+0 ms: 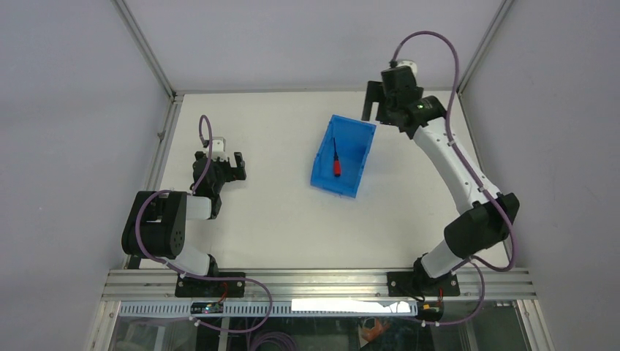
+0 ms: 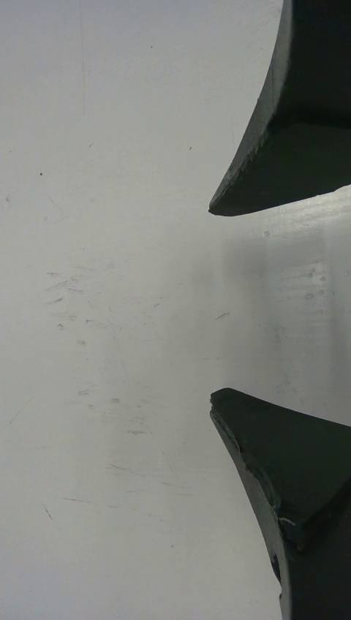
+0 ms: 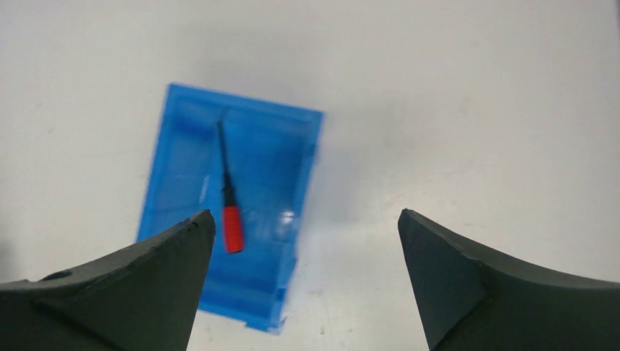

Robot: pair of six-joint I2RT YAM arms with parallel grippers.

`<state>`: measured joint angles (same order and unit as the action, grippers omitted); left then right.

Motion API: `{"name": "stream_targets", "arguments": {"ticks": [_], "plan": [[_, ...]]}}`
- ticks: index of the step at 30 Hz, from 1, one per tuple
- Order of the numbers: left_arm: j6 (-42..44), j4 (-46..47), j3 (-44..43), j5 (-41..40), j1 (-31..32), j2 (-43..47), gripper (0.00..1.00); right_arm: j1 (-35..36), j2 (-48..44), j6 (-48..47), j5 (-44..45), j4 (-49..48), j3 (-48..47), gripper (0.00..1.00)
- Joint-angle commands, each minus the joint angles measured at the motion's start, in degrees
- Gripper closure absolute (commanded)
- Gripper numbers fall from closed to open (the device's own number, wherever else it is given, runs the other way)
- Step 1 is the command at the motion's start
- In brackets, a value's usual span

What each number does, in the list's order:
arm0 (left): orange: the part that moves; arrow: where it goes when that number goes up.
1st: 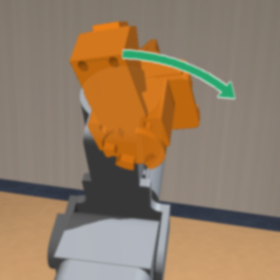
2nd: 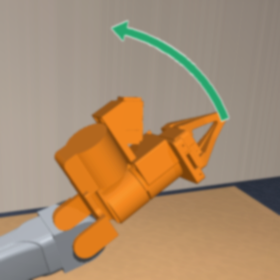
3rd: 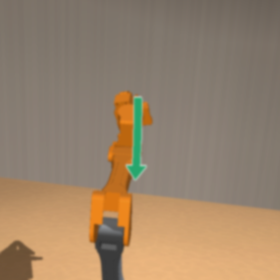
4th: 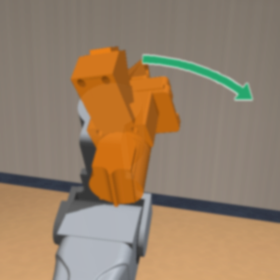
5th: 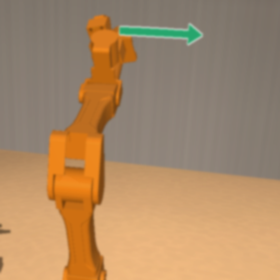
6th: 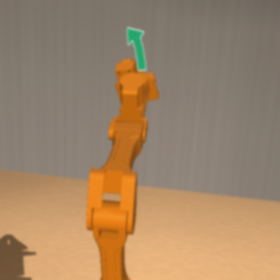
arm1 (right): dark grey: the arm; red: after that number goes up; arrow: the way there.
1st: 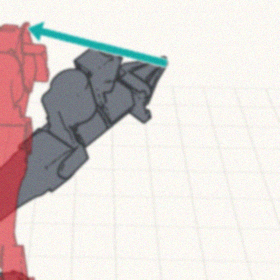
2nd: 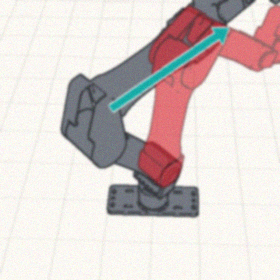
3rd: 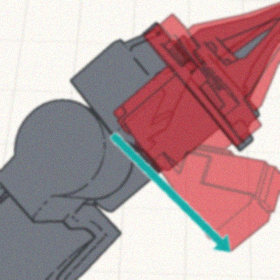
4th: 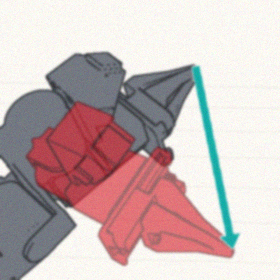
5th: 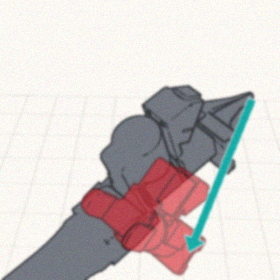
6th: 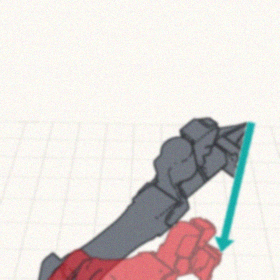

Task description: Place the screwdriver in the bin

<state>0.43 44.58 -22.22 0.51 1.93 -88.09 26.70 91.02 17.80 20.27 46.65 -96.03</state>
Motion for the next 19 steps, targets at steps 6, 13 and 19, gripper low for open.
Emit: {"name": "stream_targets", "arguments": {"ticks": [6, 13, 19], "plan": [[-0.95, 1.48, 0.24, 0.60, 0.61, 1.77, 0.01, -25.46, -7.62, -6.40, -5.70, 3.97, 4.95, 0.01], [-0.95, 1.48, 0.24, 0.59, 0.60, 1.72, 0.01, -34.55, -7.18, -8.55, -7.26, 4.21, 5.67, 0.01], [-0.95, 1.48, 0.26, 0.55, 0.59, 1.72, 0.01, -34.70, -8.55, -8.33, -10.05, 1.09, 8.09, 0.01]]}}
